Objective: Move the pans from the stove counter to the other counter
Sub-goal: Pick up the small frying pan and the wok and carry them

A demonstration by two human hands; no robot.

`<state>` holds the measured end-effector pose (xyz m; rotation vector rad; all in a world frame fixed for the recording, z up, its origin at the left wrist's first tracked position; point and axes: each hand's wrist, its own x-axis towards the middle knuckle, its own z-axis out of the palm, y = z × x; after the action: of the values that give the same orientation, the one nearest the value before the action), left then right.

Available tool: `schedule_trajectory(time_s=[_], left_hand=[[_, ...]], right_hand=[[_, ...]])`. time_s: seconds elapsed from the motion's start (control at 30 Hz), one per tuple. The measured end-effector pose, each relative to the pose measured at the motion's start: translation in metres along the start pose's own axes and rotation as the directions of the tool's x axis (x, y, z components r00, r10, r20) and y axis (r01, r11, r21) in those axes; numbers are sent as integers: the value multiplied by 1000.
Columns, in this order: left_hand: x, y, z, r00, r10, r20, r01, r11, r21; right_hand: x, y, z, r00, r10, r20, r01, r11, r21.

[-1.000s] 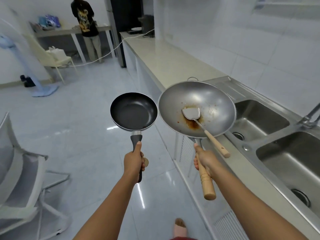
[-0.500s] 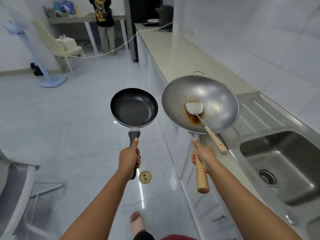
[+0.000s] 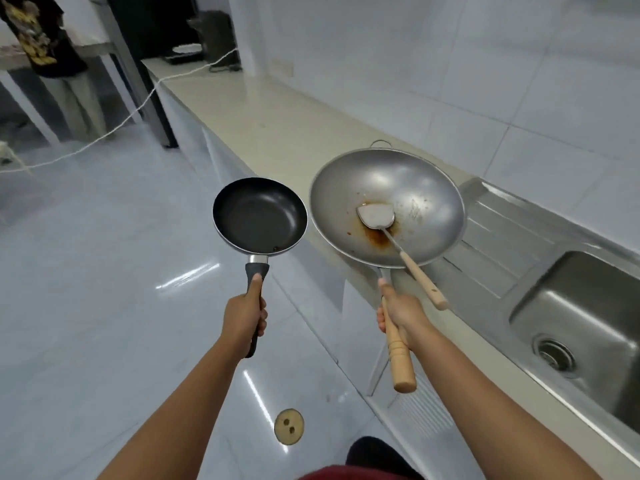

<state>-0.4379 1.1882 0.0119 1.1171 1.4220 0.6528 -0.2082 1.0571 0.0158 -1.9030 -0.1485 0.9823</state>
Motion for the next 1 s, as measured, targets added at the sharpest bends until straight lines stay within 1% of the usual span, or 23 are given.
schedule_trajectory(time_s=[0.2, 0.3, 0.37, 0.47, 0.6, 0.77, 1.0], left_hand=[[79, 36, 50, 988, 20, 155, -27, 999, 40], [109, 54, 78, 977, 6, 215, -16, 999, 45], [128, 63, 95, 961, -4, 276, -18, 997, 78], [152, 74, 123, 935, -16, 355, -23, 994, 106], [178, 85, 159, 887, -46, 459, -22, 990, 142], [222, 103, 195, 831, -86, 550, -46, 974, 222], [281, 126, 231, 704, -148, 694, -108, 944, 310]], right_hand=[[44, -28, -6, 991, 10, -137, -3, 999, 51], [61, -41, -12, 978, 56, -203, -36, 994, 103], [69, -47, -16, 968, 93, -232, -57, 986, 157], [81, -50, -23, 951, 122, -286, -58, 974, 220], [89, -47, -23, 919, 168, -358, -56, 952, 301], [97, -47, -10, 863, 246, -441, -62, 918, 391], [114, -70, 22, 781, 353, -516, -73, 871, 486]])
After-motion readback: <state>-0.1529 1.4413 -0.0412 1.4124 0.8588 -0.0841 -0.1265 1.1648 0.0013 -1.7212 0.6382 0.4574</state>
